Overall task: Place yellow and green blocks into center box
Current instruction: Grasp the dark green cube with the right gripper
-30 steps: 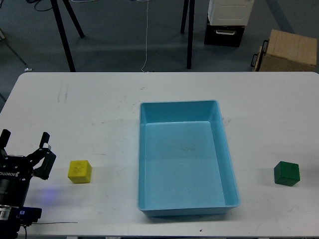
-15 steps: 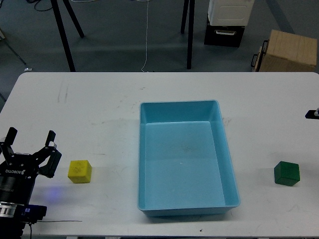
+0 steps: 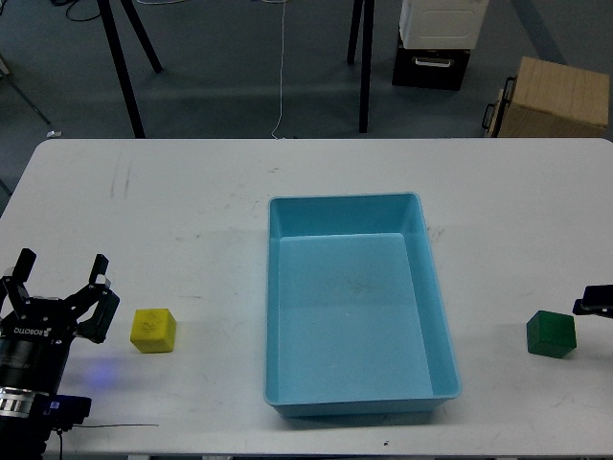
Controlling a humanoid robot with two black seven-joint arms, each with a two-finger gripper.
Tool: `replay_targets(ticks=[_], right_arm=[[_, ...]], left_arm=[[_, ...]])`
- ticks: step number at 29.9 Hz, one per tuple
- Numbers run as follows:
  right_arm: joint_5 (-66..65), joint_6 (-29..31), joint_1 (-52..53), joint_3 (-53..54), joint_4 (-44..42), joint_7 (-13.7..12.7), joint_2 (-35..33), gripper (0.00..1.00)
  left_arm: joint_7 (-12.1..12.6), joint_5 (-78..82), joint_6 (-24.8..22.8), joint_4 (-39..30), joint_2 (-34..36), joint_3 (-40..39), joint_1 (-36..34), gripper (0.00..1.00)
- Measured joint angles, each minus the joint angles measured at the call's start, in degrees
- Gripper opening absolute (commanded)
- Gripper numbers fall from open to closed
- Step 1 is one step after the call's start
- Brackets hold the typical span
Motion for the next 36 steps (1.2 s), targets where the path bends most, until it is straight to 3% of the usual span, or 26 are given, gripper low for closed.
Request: replay_targets(ticks=[8, 18, 28, 29, 32, 33, 35, 36], right_arm=[[-0.65, 0.13, 6.27, -8.25, 0.13, -2.37, 2.59, 1.00], [-0.59, -0.19, 20.24, -24.11, -2.66, -2.78, 6.95, 1.00], [-0.56, -0.61, 22.03, -27.24, -6.26, -2.81, 12.03, 0.97], [-0.56, -0.61, 22.03, -27.28, -6.38, -2.81, 12.24, 0.91], [-0.57, -0.68, 21.98, -27.31, -6.36, -2.77, 12.38, 0.43], [-0.66, -0.68, 21.89, -27.33, -6.19, -2.75, 12.22, 0.32], [-0.99, -0.67, 21.78, -27.38, -5.94, -2.75, 11.75, 0.21], [-1.38, -0.66, 21.71, -27.39, -5.87, -2.75, 11.53, 0.20]], left_arm=[[0.00, 0.00, 0.00, 1.64, -0.09, 0.02, -0.84, 1.00], [0.00, 0.00, 0.00, 3.13, 0.00, 1.18, -0.79, 1.00], [0.00, -0.01, 0.00, 3.72, -0.21, 1.23, -0.76, 1.00], [0.00, -0.01, 0.00, 3.72, -0.23, 1.24, -0.76, 1.00], [0.00, -0.01, 0.00, 3.73, -0.30, 1.24, -0.76, 1.00], [0.00, -0.01, 0.00, 3.73, -0.34, 1.29, -0.78, 1.00], [0.00, -0.01, 0.00, 3.78, -0.41, 1.61, -0.86, 1.00], [0.00, -0.01, 0.00, 3.80, -0.42, 1.84, -0.91, 1.00]])
